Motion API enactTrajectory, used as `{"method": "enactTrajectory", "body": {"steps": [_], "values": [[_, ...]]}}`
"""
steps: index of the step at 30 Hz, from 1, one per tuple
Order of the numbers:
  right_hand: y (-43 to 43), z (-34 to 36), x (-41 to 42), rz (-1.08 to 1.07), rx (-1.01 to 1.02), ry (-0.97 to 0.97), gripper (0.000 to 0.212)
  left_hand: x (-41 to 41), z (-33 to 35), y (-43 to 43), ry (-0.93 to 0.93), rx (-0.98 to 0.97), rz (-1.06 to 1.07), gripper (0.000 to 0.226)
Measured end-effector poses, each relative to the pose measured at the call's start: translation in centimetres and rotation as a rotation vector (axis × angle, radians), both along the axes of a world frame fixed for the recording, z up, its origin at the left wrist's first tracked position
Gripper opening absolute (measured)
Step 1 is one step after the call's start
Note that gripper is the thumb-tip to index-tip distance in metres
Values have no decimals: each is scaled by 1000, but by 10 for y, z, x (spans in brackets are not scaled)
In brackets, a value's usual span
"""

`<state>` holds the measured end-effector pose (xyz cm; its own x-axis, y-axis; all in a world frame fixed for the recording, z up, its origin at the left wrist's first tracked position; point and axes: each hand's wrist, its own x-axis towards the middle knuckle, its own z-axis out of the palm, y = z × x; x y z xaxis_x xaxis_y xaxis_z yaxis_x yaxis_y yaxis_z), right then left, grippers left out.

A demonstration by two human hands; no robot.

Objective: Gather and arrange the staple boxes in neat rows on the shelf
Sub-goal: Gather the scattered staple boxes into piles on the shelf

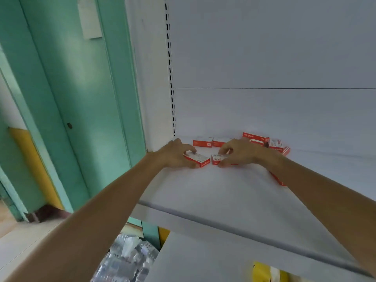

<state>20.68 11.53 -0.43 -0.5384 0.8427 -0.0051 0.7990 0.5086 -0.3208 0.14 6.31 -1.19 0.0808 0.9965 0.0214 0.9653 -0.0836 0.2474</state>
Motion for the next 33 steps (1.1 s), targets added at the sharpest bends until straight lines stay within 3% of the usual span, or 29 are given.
{"method": "enactTrajectory", "body": {"steps": [2, 7, 13, 17, 33], "values": [[-10, -3, -1, -12, -11, 27, 52, 0, -2, 1, 27, -4, -3, 58], [-32, 1, 9, -75, 37, 53, 49, 3, -2, -6, -133, 0, -57, 62], [-55, 8, 52, -196, 184, 167, 48, 27, -4, -22, -89, 215, -91, 53], [-71, 14, 91, -288, 268, 93, 51, 65, 7, -32, -122, 245, -170, 54], [-239, 13, 407, -850, 248, -75, 43, 403, 7, -90, -261, 162, -708, 44]]}}
